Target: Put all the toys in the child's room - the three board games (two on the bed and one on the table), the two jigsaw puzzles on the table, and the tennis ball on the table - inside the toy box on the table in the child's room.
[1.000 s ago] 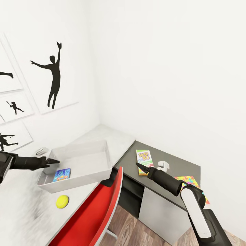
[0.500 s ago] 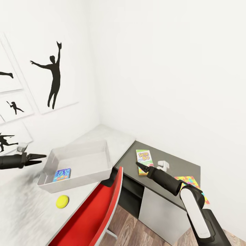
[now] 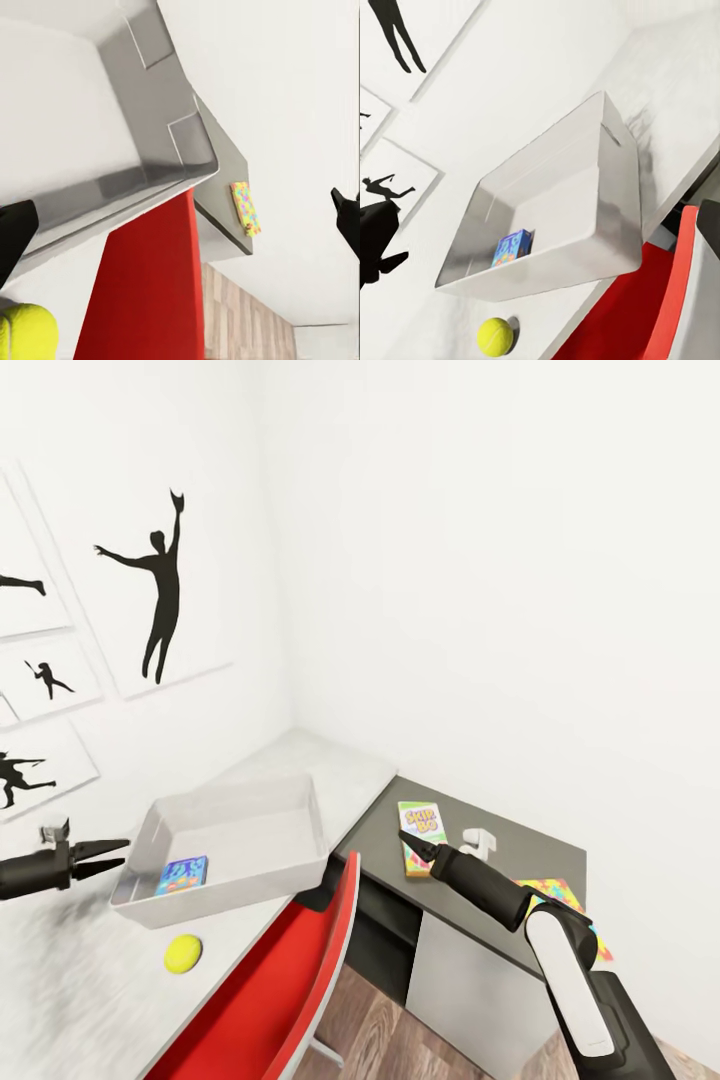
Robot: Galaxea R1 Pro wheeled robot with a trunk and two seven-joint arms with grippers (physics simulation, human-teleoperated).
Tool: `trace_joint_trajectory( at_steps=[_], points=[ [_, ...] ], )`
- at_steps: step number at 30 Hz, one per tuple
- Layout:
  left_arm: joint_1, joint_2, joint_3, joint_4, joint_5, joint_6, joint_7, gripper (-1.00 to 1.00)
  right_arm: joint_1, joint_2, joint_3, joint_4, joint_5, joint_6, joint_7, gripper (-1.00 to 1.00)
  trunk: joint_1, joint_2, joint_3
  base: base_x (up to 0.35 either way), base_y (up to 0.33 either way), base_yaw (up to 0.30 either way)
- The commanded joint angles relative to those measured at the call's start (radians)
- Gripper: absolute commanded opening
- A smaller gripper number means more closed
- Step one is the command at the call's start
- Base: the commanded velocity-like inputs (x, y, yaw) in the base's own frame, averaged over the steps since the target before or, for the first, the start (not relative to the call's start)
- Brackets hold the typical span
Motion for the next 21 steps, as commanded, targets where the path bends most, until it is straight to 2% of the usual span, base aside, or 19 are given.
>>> trace_joint_trajectory(
  at_steps=[1,2,7,14,21],
  points=[
    [-0.001,0.004,0.007,0.007,0.001,0.006,-0.007,1.00,-0.001,0.000,0.000,0.000,-0.001,0.004,0.001,1.00,0.001,-0.002,-0.001,0.000,0.000,0.000],
    [-0.001,0.012,0.008,0.017,0.019,0.000,-0.007,1.00,-0.001,-0.001,0.000,0.002,-0.001,0.003,0.001,1.00,0.001,-0.002,0.001,0.000,0.000,0.000],
    [-0.001,0.027,0.009,0.031,0.048,-0.011,-0.007,1.00,-0.001,0.000,0.000,0.004,-0.001,0.003,0.000,1.00,0.001,-0.002,0.009,-0.020,0.000,0.000],
    [-0.001,0.027,0.008,0.034,0.054,-0.014,-0.007,1.00,-0.001,0.002,-0.001,0.005,-0.001,-0.010,-0.001,1.00,0.001,-0.002,0.020,-0.202,0.000,-0.014],
    [-0.001,0.027,0.008,0.034,0.054,-0.014,-0.007,1.00,-0.001,0.004,0.000,0.010,-0.005,-0.033,0.000,1.00,0.001,-0.002,0.031,-0.058,0.000,-0.145]
  ],
)
